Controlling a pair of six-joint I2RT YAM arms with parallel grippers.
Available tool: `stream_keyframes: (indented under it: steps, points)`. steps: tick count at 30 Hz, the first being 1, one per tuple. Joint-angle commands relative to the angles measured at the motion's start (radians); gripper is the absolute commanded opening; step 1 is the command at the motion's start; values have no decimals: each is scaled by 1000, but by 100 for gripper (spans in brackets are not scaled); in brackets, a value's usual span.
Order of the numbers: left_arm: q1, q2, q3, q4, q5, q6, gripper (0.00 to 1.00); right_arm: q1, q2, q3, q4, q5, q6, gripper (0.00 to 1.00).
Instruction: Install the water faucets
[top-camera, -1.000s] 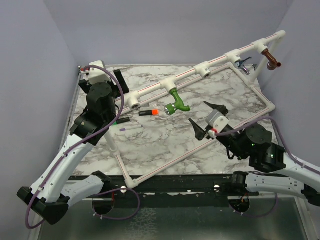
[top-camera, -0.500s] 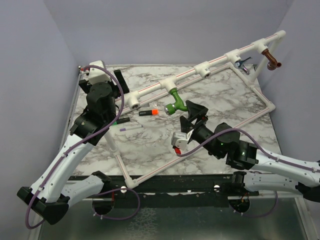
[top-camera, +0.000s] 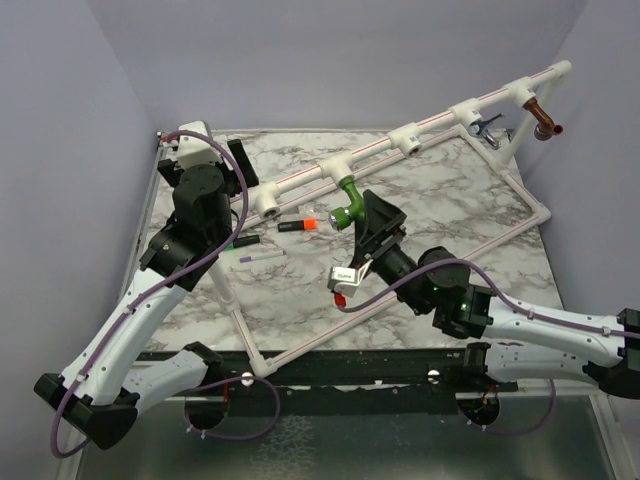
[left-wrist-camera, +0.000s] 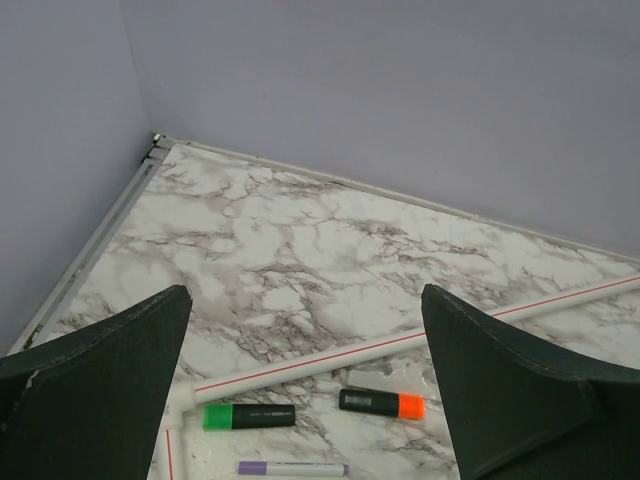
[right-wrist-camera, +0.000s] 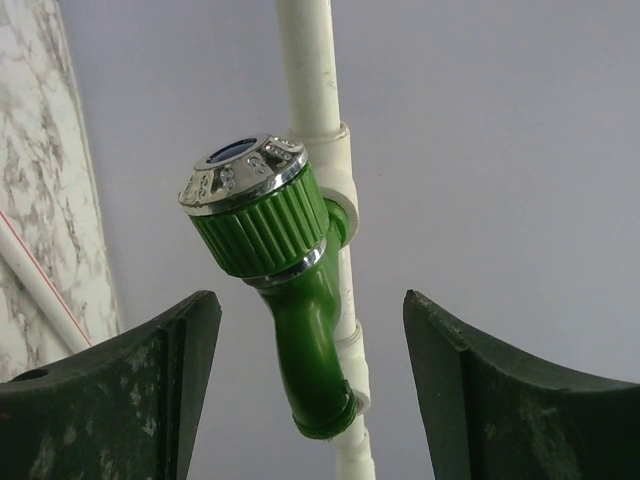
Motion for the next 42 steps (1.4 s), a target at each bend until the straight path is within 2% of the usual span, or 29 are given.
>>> stream_keyframes:
  steps: [1, 9, 13, 17, 21, 22, 26, 33, 36, 42]
  points:
    - [-31, 43, -107, -332, 116, 33, 99, 6, 26, 17, 51, 4, -135, 76]
    - [-31, 43, -110, -329, 109, 34, 99, 6, 57, 3, 110, -2, -151, 64]
    - [-31, 46, -112, -327, 111, 33, 99, 6, 61, -4, 135, 2, -145, 51]
    - [-31, 46, -114, -325, 112, 33, 99, 6, 61, -22, 167, 2, -118, 34]
    - [-31, 45, -113, -325, 109, 33, 99, 5, 68, -47, 227, 6, -56, 3]
    - [-31, 45, -113, -325, 110, 34, 99, 6, 71, -52, 251, 10, -31, 1]
    - [-31, 43, -113, -325, 108, 35, 99, 6, 71, -61, 313, 22, 129, 1]
    - [-31, 35, -115, -326, 105, 36, 99, 7, 56, -19, 355, 59, 610, 1]
    - [-31, 37, -115, -324, 107, 36, 99, 7, 63, -10, 367, 60, 721, 0]
    - [-31, 27, -118, -324, 106, 36, 99, 7, 81, 15, 384, 65, 846, 1]
